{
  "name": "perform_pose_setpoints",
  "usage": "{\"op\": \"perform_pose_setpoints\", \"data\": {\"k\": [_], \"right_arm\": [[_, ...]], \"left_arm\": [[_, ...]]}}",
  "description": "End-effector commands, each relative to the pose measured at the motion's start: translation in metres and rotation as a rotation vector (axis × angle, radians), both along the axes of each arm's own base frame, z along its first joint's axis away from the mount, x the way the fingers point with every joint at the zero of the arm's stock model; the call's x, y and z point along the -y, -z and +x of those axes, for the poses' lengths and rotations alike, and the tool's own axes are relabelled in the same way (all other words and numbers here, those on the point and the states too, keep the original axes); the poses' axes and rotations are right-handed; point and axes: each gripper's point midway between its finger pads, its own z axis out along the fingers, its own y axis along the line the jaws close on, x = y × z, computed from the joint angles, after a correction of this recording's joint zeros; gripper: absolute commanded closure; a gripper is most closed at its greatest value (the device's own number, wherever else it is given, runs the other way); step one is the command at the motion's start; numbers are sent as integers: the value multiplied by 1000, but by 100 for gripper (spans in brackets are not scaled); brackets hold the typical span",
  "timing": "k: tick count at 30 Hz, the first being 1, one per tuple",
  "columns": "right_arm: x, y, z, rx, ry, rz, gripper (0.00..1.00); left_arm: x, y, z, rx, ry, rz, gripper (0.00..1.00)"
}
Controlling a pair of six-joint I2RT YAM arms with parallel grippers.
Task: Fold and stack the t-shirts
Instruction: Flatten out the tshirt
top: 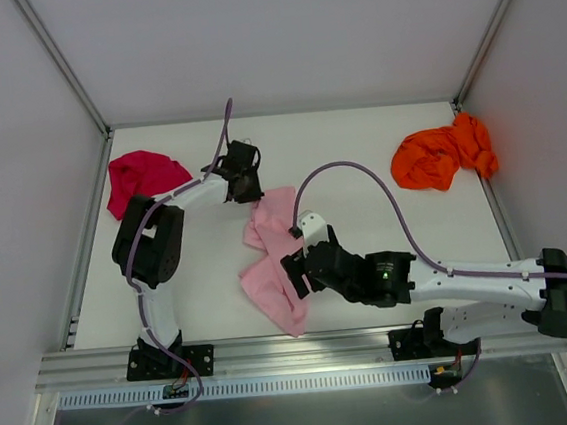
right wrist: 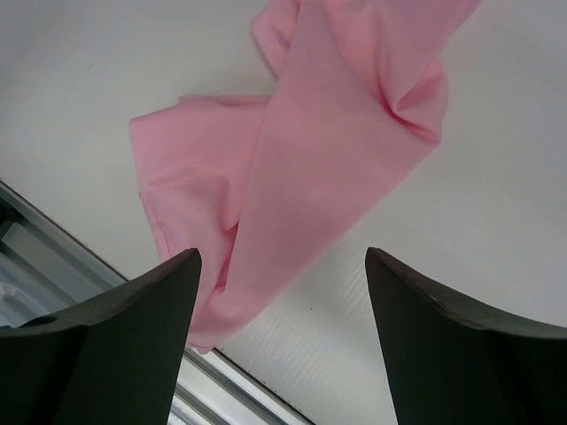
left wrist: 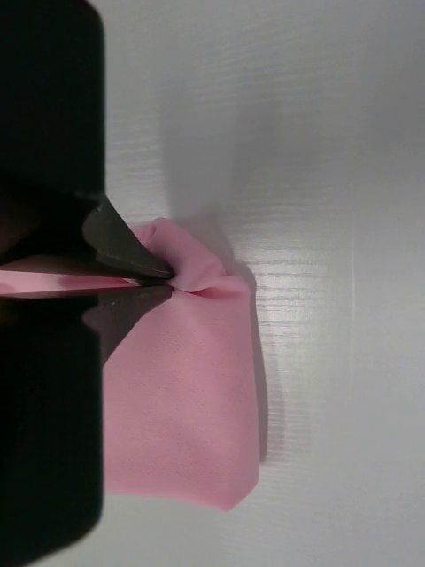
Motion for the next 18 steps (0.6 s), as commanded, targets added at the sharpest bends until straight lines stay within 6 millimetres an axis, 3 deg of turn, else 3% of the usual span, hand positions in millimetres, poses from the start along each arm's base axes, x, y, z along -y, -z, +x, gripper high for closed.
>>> {"op": "perform_pose_setpoints", "data": {"k": [1, 5, 6, 7, 8, 9, 12, 14, 15, 16, 18], "right_arm": [[-11, -3, -11, -10, -6, 66, 20], [-31, 25, -33, -56, -70, 54, 20], [-36, 46, -39, -79, -97, 2, 20], [-42, 55, -43, -95, -119, -15, 20], [-50, 57, -44, -92, -125, -22, 20], [-55, 77, -47, -103, -146, -90, 20], [-70, 98, -53, -114, -187, -157, 20], [-79, 135, -58, -147, -214, -230, 20], [-86, 131, -59, -148, -227, -211, 20], [-87, 145, -60, -160, -236, -247, 20], [-99, 151, -64, -177, -265, -235, 21]], "left_arm": [[2, 8, -1, -21, 12, -13, 96], [-8, 7, 0, -15, -16, -5, 100], [-9, 3, 3, 5, -23, -13, 100], [-11, -1, 4, 20, -30, -14, 100], [-11, -7, 5, 32, -30, -20, 100], [-11, -17, 6, 53, -28, -27, 100], [-14, -39, 8, 91, -25, -24, 100], [-19, -52, 8, 118, -31, -8, 100], [-19, -55, 8, 122, -31, -10, 100], [-20, -57, 7, 122, -28, -10, 100], [-17, -61, 7, 125, -19, -18, 100]]}}
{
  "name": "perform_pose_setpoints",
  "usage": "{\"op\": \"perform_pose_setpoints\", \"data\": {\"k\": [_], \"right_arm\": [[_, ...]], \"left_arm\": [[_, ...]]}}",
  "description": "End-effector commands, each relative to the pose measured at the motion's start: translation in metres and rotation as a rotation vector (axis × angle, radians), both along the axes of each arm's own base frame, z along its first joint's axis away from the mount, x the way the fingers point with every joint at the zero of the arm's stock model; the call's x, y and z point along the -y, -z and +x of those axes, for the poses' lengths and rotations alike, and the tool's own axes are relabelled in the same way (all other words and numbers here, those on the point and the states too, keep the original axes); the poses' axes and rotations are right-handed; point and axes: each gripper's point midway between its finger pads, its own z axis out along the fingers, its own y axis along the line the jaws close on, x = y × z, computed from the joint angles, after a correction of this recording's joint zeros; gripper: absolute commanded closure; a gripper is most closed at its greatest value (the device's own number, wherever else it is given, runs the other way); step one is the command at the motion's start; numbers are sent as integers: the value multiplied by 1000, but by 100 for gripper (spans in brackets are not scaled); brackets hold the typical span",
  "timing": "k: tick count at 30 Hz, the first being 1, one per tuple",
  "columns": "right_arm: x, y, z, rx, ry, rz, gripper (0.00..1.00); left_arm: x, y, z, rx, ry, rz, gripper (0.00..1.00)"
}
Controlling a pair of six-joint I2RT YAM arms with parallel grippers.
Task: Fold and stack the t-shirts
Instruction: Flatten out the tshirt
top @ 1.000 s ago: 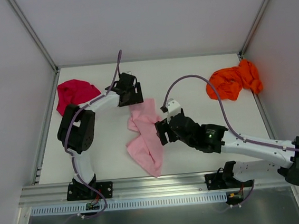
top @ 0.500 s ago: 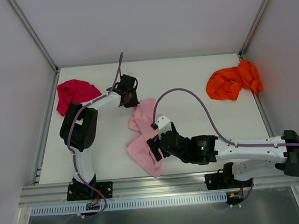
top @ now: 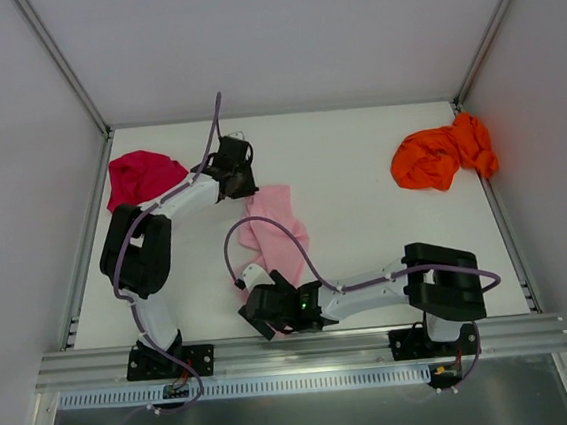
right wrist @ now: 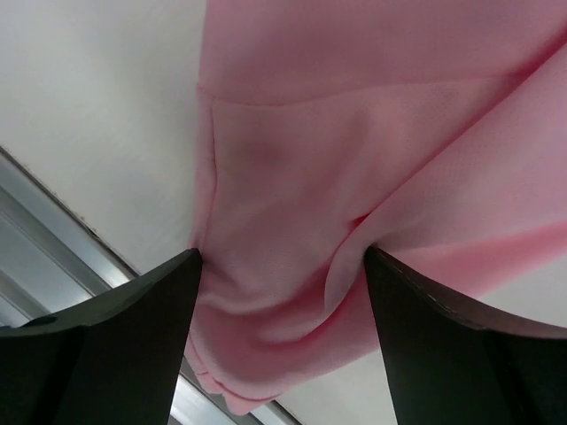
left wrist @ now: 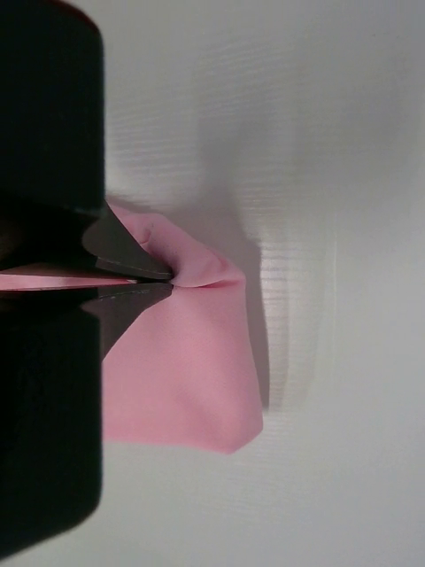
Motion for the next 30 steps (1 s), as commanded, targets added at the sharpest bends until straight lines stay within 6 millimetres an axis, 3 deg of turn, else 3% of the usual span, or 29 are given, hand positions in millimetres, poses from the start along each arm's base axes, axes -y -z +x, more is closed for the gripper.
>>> {"op": "perform_pose_setpoints", "data": {"k": [1, 3, 7, 9, 11, 15, 19, 21, 26, 30], "right_arm": [[-24, 17, -9, -37, -65, 8, 21], [-27, 20, -9, -38, -70, -2, 23], [-28, 16, -6, -22, -69, -14, 49], [-25, 9, -3, -4, -52, -14, 79], [-20, 6, -1, 8, -34, -26, 97], [-7, -7, 16, 107, 56, -60, 99], [23, -26, 40, 237, 185, -153, 99], [34, -52, 60, 323, 280, -158, 99], [93, -129, 105, 464, 537, -134, 99], [132, -192, 129, 579, 686, -129, 99]], "left_arm": [[-4, -35, 7, 73, 3, -7, 100], [-5, -32, 6, 66, 6, -1, 100], [-11, -29, 5, 71, -11, 18, 100], [-16, -34, 6, 86, -37, 34, 100], [-21, -39, 5, 96, -51, 44, 100], [-32, -47, 3, 122, -91, 75, 100], [-40, -50, 3, 134, -114, 102, 100], [-41, -49, 3, 133, -118, 108, 100], [-44, -48, 0, 142, -126, 101, 100], [-45, -47, -6, 144, -125, 90, 100]]}}
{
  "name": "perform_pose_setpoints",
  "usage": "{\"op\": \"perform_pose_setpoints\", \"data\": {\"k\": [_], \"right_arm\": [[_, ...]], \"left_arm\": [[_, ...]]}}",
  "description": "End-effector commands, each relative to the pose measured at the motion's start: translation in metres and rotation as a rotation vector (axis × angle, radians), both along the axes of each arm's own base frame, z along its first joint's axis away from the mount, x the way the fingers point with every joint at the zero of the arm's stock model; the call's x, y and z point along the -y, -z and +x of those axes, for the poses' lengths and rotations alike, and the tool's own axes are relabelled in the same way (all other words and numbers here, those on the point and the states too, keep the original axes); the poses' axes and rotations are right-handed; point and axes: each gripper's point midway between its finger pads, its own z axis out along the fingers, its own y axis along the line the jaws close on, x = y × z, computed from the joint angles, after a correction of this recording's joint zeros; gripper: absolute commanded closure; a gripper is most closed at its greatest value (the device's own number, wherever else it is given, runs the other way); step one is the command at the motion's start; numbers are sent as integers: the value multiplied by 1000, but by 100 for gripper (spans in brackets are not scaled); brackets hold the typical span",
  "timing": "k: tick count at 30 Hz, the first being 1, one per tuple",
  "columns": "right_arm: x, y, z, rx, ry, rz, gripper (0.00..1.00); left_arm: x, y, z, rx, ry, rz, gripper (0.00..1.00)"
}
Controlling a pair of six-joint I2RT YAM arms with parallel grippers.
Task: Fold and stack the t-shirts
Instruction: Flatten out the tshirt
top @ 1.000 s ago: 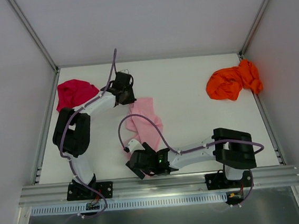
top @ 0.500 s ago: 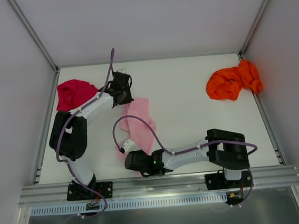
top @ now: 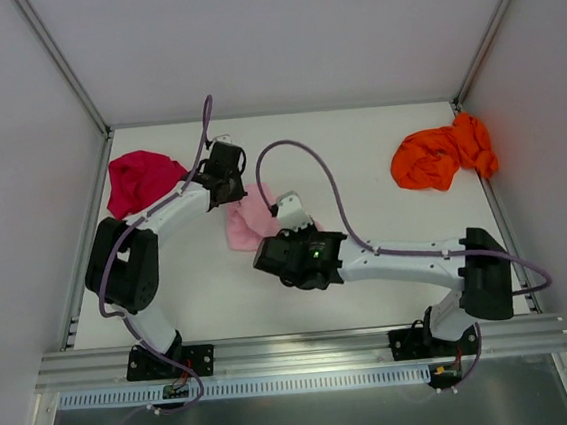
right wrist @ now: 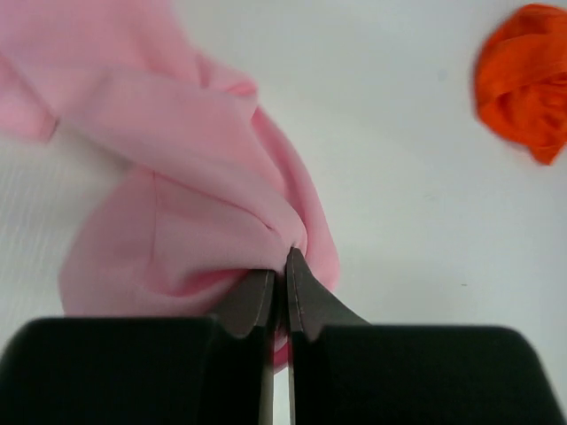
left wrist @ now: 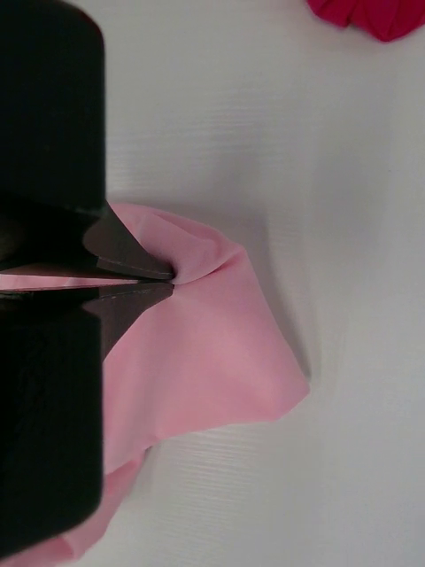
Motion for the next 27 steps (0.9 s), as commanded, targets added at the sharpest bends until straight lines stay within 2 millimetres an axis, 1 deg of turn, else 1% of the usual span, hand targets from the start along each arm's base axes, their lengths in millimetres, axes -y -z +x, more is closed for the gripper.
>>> {"op": "perform_pose_setpoints", "data": {"k": [1, 3, 4, 5, 6, 7, 10, 12, 13, 17, 19, 21, 23, 24, 25, 26, 27], "right_arm": [[53, -92, 30, 230, 198, 7, 99], [67, -108, 38, 268, 254, 7, 99], [79, -113, 45, 271, 291, -2, 99], [86, -116, 47, 280, 316, 10, 99], [92, -116, 50, 277, 334, 14, 99], [103, -114, 54, 277, 367, 9, 99], [121, -117, 61, 290, 420, 0, 99], [128, -118, 65, 295, 450, -6, 99], [136, -119, 66, 294, 470, -27, 99], [146, -121, 72, 308, 510, -40, 99], [154, -122, 75, 316, 540, -60, 99], [163, -124, 77, 319, 568, -81, 99], [167, -122, 79, 329, 589, -93, 97], [170, -120, 80, 326, 601, -98, 95], [171, -118, 82, 326, 611, -101, 84], [174, -116, 82, 318, 620, -116, 79], [179, -115, 84, 316, 640, -121, 73]], "left_arm": [[-10, -25, 2, 76, -31, -18, 100], [-13, -26, 0, 85, -36, -16, 100], [-15, -26, -5, 85, -38, -13, 100], [-18, -26, -6, 90, -43, -10, 100], [-19, -27, -7, 96, -46, -8, 100], [-22, -28, -11, 98, -51, -2, 100], [-26, -31, -15, 105, -60, 3, 100], [-27, -31, -18, 102, -61, -1, 100], [-27, -33, -19, 107, -59, -6, 100], [-29, -38, -23, 119, -59, -9, 100], [-31, -40, -24, 126, -68, -7, 100], [-39, -41, -27, 139, -94, 10, 100], [-41, -45, -27, 165, -107, 5, 100], [-42, -47, -29, 171, -110, 2, 100], [-43, -49, -30, 175, -115, 1, 100], [-47, -48, -32, 179, -128, 11, 100], [-49, -55, -33, 199, -135, 6, 100]]}}
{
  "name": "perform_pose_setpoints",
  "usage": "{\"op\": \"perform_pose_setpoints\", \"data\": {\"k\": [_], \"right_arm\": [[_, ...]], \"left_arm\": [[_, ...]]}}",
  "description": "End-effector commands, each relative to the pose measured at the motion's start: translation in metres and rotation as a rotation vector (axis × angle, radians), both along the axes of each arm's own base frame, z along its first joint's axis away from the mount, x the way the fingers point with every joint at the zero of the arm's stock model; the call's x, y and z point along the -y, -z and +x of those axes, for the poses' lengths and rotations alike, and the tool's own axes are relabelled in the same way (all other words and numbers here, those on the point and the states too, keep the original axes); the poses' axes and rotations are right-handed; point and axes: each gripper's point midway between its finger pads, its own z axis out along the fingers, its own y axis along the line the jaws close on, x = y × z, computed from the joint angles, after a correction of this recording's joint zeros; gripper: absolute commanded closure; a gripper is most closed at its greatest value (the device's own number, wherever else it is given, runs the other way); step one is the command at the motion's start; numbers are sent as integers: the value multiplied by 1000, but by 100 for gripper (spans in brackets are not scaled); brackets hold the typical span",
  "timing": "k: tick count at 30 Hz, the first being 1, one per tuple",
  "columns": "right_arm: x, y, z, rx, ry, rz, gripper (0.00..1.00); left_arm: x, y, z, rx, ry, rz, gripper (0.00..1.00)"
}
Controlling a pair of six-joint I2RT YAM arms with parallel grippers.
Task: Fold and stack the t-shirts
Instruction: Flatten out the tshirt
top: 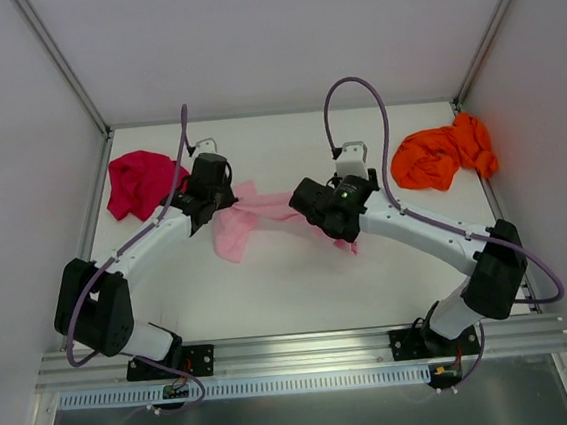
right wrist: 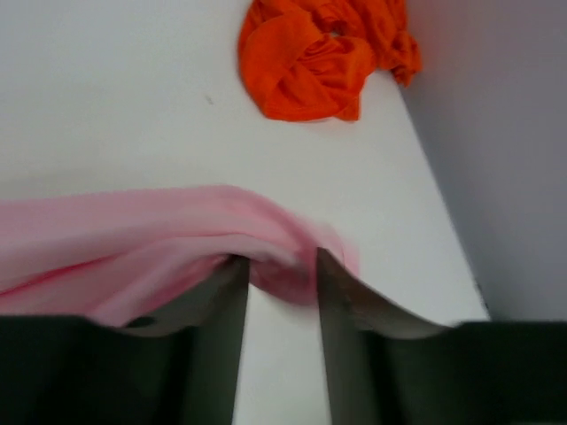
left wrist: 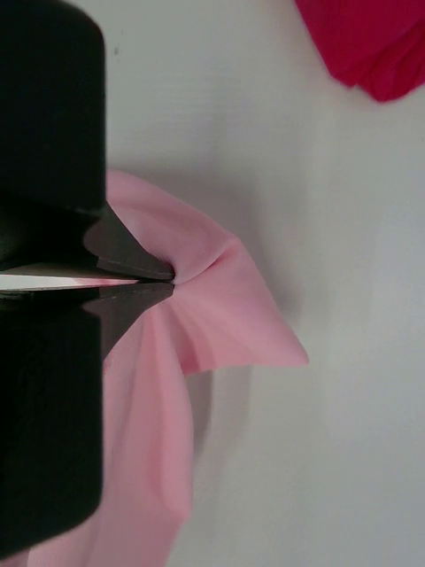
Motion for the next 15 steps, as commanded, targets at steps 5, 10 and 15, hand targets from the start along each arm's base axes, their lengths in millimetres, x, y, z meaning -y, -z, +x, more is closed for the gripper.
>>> {"op": "perform_pose_setpoints", "data": {"k": [5, 10, 15], "right_arm": [[44, -23, 7, 72, 124, -150, 43], [30, -4, 10, 4, 79, -92, 40], [1, 23, 8, -80, -86, 91, 41]], "left_arm": [[-46, -22, -5, 76, -142, 85, 100], [-39, -10, -2, 38, -121, 98, 100], [-30, -3, 3, 32, -96, 107, 100]]}}
